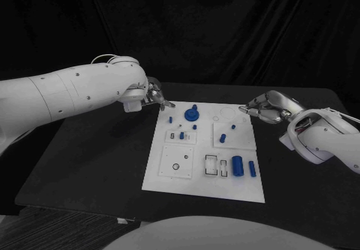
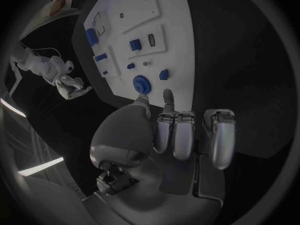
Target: Assemble the parts on the task board
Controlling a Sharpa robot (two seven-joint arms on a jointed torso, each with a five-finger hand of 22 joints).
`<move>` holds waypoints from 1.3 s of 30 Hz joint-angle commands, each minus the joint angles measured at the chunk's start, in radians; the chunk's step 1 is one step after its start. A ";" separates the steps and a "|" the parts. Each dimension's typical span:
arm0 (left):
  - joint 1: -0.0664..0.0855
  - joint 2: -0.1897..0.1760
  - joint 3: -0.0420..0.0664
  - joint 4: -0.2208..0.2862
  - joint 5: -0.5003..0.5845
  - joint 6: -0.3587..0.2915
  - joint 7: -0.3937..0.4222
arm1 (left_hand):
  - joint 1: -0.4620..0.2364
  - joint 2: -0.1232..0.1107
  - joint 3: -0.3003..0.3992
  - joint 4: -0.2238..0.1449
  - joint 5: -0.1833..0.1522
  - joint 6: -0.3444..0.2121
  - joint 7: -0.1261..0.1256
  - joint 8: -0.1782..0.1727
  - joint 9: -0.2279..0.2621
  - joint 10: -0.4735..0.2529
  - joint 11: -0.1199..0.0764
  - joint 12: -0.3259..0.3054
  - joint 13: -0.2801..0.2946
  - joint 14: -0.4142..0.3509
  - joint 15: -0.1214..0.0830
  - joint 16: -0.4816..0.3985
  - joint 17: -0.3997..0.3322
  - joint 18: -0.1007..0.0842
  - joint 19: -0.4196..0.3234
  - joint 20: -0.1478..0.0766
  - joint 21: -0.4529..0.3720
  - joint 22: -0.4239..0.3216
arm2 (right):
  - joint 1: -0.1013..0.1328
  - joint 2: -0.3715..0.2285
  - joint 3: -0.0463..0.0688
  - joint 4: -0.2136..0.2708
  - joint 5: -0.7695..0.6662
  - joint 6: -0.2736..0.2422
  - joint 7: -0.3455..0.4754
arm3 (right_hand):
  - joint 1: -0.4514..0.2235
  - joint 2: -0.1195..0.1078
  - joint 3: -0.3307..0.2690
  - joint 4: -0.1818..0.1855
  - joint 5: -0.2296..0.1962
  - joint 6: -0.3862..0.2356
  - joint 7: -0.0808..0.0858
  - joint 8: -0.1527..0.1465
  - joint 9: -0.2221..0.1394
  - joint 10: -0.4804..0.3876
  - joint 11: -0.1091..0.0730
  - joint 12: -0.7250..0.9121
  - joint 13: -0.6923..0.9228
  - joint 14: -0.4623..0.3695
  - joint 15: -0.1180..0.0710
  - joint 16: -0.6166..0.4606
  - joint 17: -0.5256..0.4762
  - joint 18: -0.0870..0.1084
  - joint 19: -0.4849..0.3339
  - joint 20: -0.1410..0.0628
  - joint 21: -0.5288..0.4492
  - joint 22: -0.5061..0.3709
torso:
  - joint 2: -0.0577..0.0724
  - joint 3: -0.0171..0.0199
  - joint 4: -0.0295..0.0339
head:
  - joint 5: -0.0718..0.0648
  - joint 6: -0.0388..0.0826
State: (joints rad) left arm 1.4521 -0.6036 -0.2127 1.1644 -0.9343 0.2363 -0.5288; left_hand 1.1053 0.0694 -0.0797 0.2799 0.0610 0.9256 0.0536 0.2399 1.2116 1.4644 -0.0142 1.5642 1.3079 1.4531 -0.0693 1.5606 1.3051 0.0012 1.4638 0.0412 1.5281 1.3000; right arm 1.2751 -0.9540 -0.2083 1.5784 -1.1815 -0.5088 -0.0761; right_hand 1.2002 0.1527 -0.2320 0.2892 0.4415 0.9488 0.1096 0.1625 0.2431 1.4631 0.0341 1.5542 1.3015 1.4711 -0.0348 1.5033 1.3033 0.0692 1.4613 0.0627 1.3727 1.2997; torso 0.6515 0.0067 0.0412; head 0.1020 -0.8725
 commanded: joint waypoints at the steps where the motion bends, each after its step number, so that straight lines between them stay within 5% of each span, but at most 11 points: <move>1: -0.008 0.007 0.001 -0.014 -0.002 0.010 0.007 | -0.020 -0.008 -0.031 0.009 -0.014 0.024 0.003 -0.016 -0.013 0.106 -0.002 0.007 0.263 0.118 0.000 0.010 0.266 0.006 0.093 0.001 0.014 0.261 | -0.002 -0.001 0.001 0.002 -0.002 0.001 -0.016 | 0.022 0.004 -0.019 -0.006 0.022 -0.003 0.004 -0.009 -0.009 0.108 0.001 0.017 0.269 0.074 -0.002 -0.001 0.144 -0.016 0.028 0.007 -0.015 0.200 | 0.001 0.0003 0.0002 | -0.001 0.000; 39: -0.057 0.049 0.001 -0.062 -0.002 -0.004 0.014 | 0.032 0.015 -0.020 -0.017 -0.005 0.028 0.004 -0.032 -0.039 0.106 0.000 0.007 0.263 0.118 0.002 0.010 0.266 0.008 0.089 0.003 0.006 0.259 | -0.003 0.003 0.000 -0.003 -0.002 0.004 -0.015 | 0.025 0.004 -0.019 -0.006 0.023 -0.003 0.004 -0.010 -0.010 0.108 0.001 0.017 0.269 0.074 -0.002 0.000 0.146 -0.016 0.028 0.007 -0.015 0.200 | -0.001 0.0007 0.0007 | -0.017 0.000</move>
State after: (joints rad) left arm 1.3976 -0.5578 -0.2128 1.1029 -0.9370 0.2307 -0.5272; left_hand 1.1199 0.0835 -0.0907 0.2687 0.0611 0.9471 0.0539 0.2205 1.1845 1.4644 -0.0142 1.5642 1.3079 1.4531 -0.0693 1.5606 1.3051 0.0012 1.4637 0.0412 1.5280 1.3000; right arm 1.2751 -0.9511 -0.2085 1.5759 -1.1815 -0.5074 -0.0770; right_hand 1.2003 0.1527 -0.2320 0.2893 0.4415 0.9488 0.1096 0.1625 0.2430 1.4632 0.0341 1.5542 1.3016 1.4711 -0.0348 1.5033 1.3033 0.0692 1.4613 0.0627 1.3727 1.2997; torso 0.6504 0.0073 0.0427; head 0.0852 -0.8725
